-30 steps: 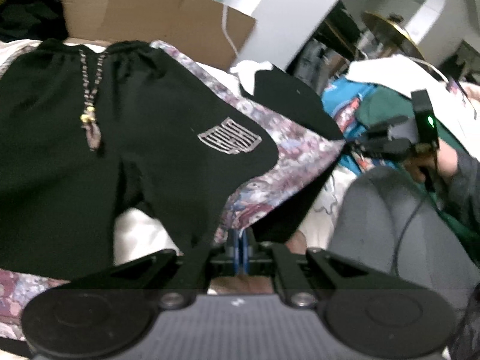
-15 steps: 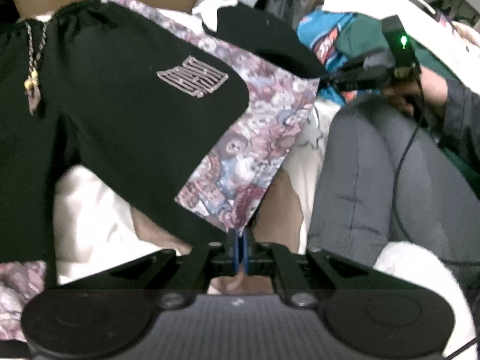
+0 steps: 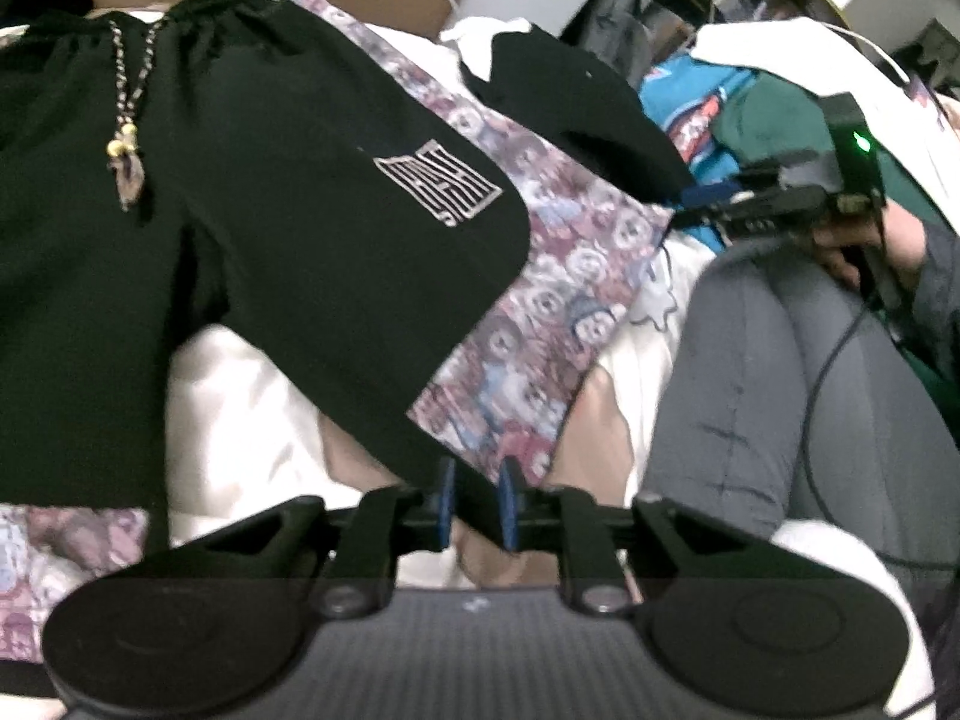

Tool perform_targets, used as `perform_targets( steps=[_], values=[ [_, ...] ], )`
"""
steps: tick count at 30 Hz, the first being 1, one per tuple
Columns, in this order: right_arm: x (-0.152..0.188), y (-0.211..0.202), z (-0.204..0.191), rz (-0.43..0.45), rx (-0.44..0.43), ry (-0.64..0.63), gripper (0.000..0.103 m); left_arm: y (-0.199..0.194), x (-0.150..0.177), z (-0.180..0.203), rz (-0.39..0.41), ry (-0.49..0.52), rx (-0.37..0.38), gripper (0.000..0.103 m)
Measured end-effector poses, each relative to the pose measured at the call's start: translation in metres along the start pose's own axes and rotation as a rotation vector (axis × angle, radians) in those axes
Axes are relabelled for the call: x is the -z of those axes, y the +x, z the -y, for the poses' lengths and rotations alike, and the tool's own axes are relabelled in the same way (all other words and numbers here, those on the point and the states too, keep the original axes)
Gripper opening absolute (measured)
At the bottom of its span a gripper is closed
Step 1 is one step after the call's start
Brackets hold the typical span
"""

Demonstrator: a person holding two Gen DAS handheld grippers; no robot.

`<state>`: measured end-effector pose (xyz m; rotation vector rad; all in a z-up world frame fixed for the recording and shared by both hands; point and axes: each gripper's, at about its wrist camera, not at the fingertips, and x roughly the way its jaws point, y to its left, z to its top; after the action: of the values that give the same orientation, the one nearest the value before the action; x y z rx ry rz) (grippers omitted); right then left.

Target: Fold clothes

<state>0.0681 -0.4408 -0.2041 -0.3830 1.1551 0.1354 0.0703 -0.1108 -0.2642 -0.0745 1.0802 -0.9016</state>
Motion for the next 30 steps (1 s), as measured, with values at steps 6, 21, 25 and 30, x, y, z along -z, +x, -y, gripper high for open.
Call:
perform_targets(
  steps=[6, 21, 25, 30],
  values=[
    [0.003, -0.009, 0.009, 0.043, -0.047, 0.051, 0.045, 0.002, 0.0, 0.007, 0.008, 0.02, -0.018, 0.036],
    [-0.018, 0.04, 0.024, -0.104, -0.178, 0.184, 0.045, 0.028, 0.001, 0.026, -0.046, 0.129, 0.008, 0.047],
    [-0.019, 0.052, 0.022, -0.146, -0.203, 0.176, 0.045, 0.033, 0.001, 0.026, -0.067, 0.145, -0.003, 0.034],
    [-0.02, 0.068, 0.021, -0.212, -0.225, 0.176, 0.044, 0.045, 0.005, 0.027, -0.131, 0.169, -0.014, 0.007]
  ],
)
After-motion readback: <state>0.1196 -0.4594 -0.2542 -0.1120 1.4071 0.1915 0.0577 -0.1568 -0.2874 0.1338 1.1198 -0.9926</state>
